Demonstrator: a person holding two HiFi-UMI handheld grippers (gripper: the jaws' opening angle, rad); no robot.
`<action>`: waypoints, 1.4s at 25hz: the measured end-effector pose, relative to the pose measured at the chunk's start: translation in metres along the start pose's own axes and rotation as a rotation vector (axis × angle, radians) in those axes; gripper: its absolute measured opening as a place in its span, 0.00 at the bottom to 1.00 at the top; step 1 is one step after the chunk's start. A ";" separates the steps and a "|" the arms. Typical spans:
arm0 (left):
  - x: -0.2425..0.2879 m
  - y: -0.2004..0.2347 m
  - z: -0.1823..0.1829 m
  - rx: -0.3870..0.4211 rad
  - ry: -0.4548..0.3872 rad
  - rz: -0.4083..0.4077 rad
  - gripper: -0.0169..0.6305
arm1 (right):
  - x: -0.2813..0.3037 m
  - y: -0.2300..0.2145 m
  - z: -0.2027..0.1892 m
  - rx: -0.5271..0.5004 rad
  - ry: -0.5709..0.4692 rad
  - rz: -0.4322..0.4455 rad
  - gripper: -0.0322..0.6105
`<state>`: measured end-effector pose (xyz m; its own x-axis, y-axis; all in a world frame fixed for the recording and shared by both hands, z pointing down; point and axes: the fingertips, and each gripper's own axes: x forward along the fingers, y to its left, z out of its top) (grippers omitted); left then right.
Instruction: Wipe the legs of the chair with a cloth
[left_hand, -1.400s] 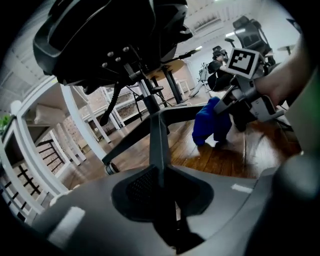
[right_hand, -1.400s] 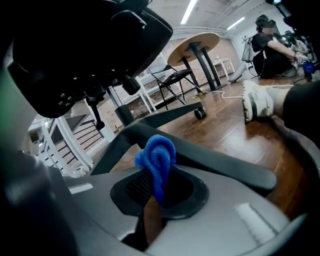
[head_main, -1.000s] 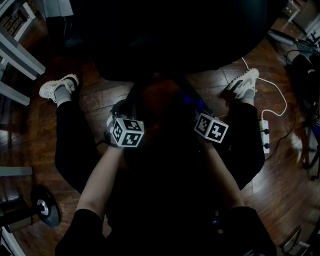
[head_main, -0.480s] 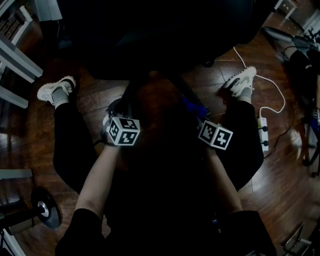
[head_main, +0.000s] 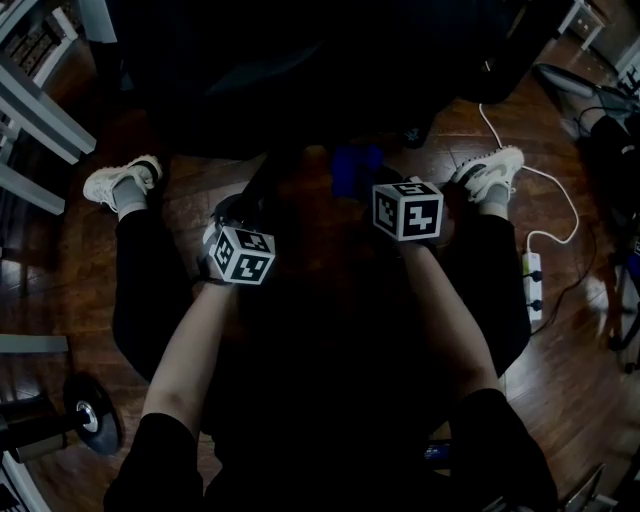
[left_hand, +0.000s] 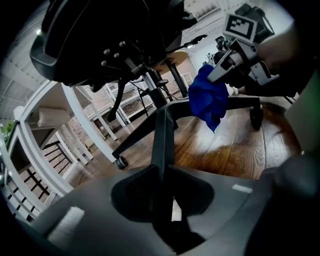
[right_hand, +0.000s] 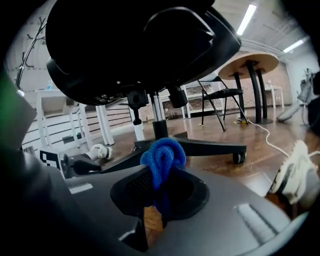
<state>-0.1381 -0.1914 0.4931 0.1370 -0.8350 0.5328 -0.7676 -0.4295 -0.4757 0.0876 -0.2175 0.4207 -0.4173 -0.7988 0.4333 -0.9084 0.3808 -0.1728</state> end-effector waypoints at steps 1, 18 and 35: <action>0.003 0.004 -0.001 0.001 0.008 0.002 0.15 | 0.007 -0.001 0.005 -0.033 0.007 -0.008 0.14; 0.052 0.069 -0.007 -0.120 0.116 -0.034 0.14 | 0.032 0.006 -0.036 -0.121 0.267 0.073 0.14; 0.001 -0.031 0.040 -0.342 -0.065 -0.188 0.14 | -0.056 0.002 -0.117 0.043 0.315 0.147 0.14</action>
<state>-0.0887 -0.1926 0.4803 0.3263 -0.7771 0.5382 -0.8879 -0.4472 -0.1075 0.1125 -0.1182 0.4994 -0.5211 -0.5510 0.6518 -0.8422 0.4556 -0.2883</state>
